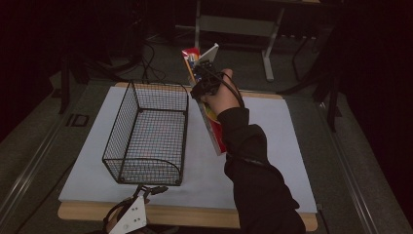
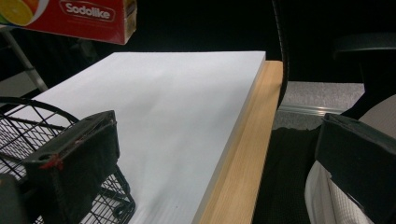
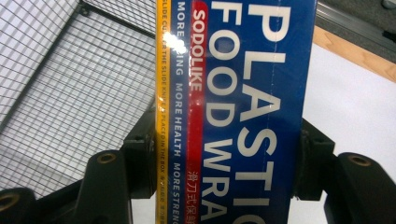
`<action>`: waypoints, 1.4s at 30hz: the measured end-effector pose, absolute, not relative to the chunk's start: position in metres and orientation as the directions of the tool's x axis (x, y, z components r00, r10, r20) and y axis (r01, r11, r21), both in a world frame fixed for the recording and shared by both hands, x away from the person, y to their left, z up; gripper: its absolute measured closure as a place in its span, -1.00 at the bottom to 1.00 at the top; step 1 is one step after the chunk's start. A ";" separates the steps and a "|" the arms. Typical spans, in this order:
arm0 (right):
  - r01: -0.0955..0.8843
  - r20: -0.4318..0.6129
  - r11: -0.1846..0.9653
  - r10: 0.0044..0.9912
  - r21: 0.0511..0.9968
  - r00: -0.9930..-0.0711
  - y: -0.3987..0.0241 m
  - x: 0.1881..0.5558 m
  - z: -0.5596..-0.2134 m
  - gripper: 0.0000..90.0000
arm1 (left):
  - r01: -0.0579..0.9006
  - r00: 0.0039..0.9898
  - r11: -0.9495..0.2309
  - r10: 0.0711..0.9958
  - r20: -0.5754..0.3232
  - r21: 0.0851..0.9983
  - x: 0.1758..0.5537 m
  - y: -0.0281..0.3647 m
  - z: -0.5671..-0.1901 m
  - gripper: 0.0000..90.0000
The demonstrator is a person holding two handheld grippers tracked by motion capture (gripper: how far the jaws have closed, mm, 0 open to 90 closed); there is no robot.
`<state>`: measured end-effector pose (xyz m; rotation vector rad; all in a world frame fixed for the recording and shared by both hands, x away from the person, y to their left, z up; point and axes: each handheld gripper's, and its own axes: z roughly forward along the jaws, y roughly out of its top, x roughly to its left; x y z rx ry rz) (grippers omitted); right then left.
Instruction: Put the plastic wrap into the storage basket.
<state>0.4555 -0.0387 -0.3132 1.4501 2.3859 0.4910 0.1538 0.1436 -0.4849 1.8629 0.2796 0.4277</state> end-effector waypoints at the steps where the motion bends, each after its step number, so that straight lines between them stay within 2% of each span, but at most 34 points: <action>1: 0.786 -0.079 0.435 0.890 0.439 -0.448 -0.036 0.456 -0.313 -0.13 | -0.018 0.905 -0.324 0.396 0.153 0.946 0.154 0.144 -0.485 -1.00; 28: 0.704 -0.028 0.483 0.833 0.521 -0.552 0.059 0.442 -0.306 -0.12 | -0.034 0.906 -0.316 0.392 0.162 0.948 0.151 0.145 -0.483 -1.00; 42: 0.681 -0.015 0.494 0.815 0.540 -0.579 0.092 0.436 -0.325 -0.13 | -0.033 0.905 -0.310 0.394 0.159 0.950 0.149 0.146 -0.483 -1.00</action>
